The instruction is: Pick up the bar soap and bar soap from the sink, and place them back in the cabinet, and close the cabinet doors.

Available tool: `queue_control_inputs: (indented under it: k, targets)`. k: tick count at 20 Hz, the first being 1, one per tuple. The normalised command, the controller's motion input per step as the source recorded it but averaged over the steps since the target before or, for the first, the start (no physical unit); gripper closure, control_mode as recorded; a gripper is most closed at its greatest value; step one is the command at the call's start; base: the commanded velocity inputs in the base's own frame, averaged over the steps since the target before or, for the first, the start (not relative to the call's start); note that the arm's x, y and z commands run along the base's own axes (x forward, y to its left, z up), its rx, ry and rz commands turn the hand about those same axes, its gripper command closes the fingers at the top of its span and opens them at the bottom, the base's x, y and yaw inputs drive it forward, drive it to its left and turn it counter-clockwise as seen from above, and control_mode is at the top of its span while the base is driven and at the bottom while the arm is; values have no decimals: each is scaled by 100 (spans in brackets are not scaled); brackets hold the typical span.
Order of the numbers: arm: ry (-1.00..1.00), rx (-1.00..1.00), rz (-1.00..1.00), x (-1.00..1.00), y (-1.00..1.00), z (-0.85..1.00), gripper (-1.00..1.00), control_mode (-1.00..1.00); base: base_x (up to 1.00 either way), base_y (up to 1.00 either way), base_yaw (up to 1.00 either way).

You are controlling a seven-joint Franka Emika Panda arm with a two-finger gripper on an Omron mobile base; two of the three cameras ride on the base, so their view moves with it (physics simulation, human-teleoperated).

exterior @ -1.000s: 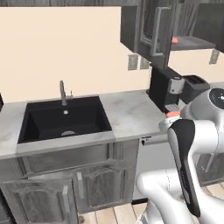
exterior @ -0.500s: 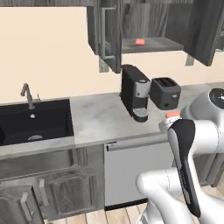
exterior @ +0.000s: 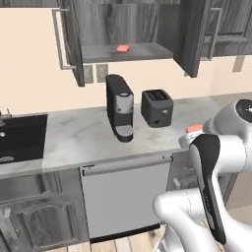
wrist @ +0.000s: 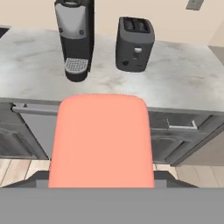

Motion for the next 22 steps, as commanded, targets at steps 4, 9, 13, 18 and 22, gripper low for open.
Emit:
queue_control_inputs:
  k: [4, 9, 13, 18, 22]
  targets:
    - [0, 0, 0, 0, 0, 0, 100, 100, 6, -32, 0]
    - [0, 0, 0, 0, 0, 0, 100, 100, 12, 19, 0]
    - [0, 0, 0, 0, 0, 0, 100, 100, 1, 53, 0]
    - [0, 0, 0, 0, 0, 0, 100, 100, 16, 53, 0]
    - [0, 0, 0, 0, 0, 0, 100, 100, 45, 22, 0]
